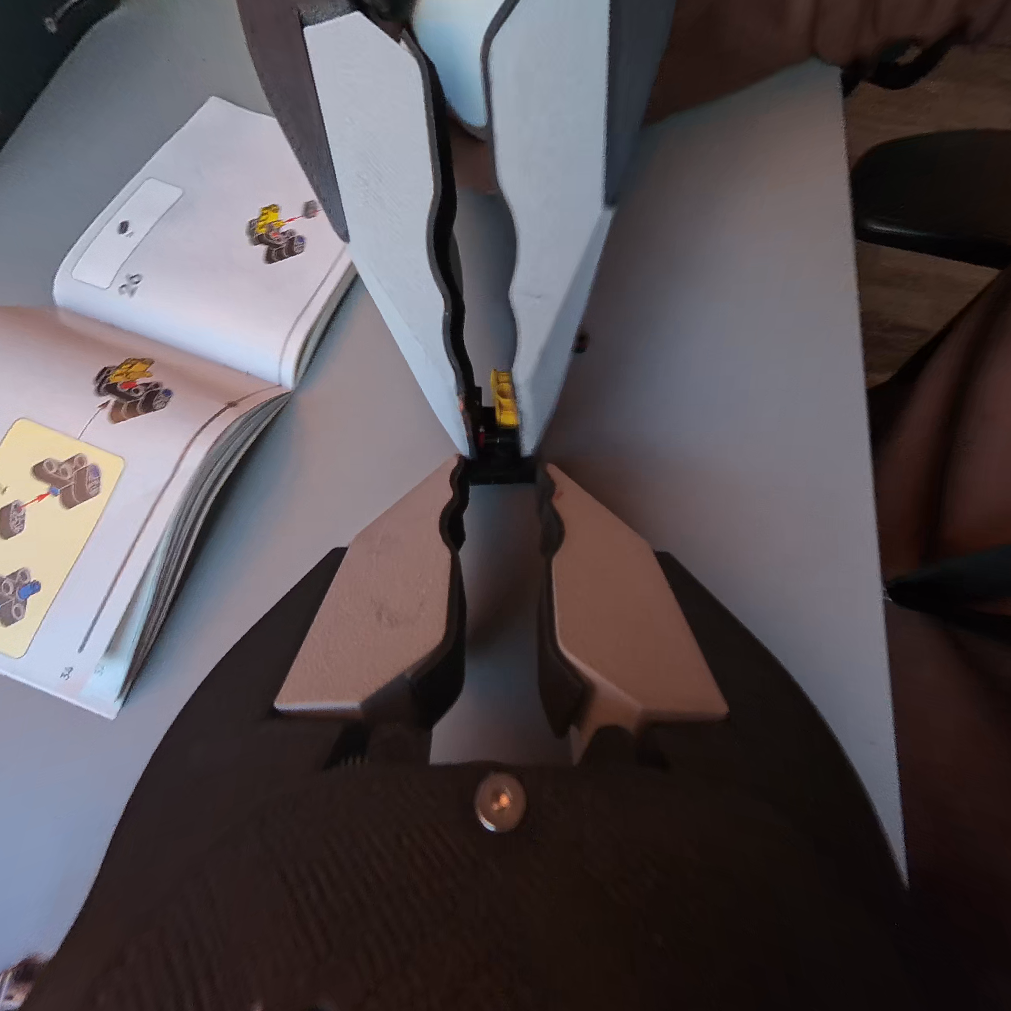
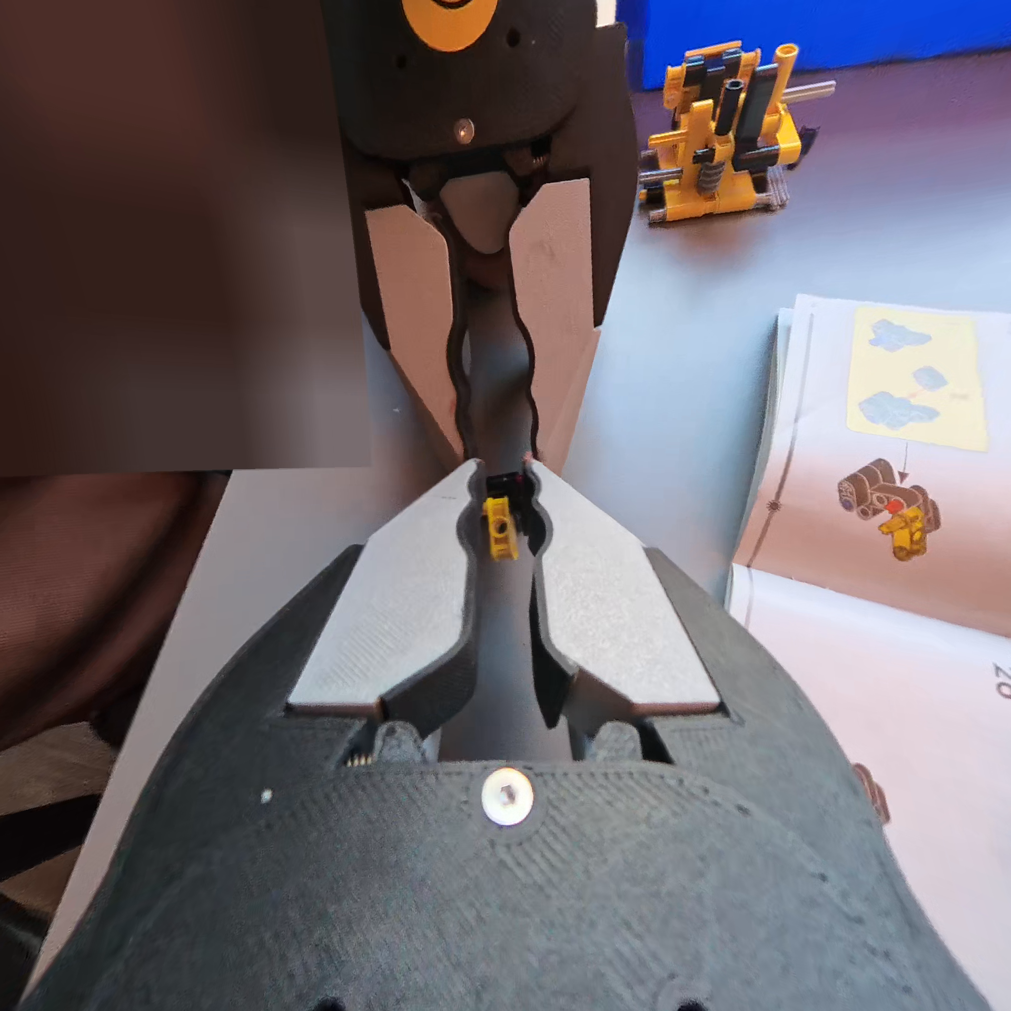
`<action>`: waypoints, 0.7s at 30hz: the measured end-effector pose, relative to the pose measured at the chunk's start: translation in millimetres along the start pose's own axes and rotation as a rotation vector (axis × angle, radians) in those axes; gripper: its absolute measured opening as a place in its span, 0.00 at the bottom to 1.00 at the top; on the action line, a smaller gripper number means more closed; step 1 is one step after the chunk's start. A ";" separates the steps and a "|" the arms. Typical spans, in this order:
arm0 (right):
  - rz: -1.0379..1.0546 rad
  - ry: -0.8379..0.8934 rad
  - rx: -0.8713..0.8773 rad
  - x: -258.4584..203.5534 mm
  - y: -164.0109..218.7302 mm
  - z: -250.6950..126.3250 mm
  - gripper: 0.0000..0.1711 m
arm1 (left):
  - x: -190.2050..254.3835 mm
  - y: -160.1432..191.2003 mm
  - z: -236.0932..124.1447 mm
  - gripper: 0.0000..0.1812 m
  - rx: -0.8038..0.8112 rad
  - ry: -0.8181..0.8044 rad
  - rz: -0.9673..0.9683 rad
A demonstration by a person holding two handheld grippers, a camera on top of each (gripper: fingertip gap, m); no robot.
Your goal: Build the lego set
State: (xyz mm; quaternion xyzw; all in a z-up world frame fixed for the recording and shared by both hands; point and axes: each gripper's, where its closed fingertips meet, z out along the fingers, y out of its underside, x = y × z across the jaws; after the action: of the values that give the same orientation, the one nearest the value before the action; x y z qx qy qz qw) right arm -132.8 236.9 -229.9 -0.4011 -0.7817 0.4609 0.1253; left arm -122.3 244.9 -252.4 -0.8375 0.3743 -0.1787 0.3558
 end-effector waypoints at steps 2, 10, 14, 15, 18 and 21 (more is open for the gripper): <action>0.043 -0.048 0.030 -1.3 -3.2 -4.1 0.13 | -4.4 0.9 -0.9 0.12 0.000 -0.002 -0.021; -0.085 0.053 0.030 6.2 0.5 -15.7 0.14 | -9.8 2.4 -3.1 0.12 0.000 -0.014 -0.033; -0.140 0.086 -0.008 5.9 4.8 -10.9 0.17 | -9.8 2.3 -3.2 0.12 0.001 -0.012 -0.035; -0.137 0.095 -0.008 7.7 4.8 -11.7 0.18 | -9.8 2.4 -3.3 0.12 0.001 -0.012 -0.035; -0.140 0.107 -0.007 10.1 4.9 -13.4 0.19 | -9.8 2.3 -3.2 0.12 0.001 -0.010 -0.037; -0.163 0.124 -0.033 11.8 9.2 -11.5 0.19 | -9.8 2.2 -3.3 0.12 0.001 -0.009 -0.038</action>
State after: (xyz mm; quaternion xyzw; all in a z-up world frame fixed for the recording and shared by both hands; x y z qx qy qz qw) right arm -129.3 255.1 -233.2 -0.3658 -0.8100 0.4105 0.2040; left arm -131.6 249.7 -252.1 -0.8450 0.3568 -0.1817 0.3546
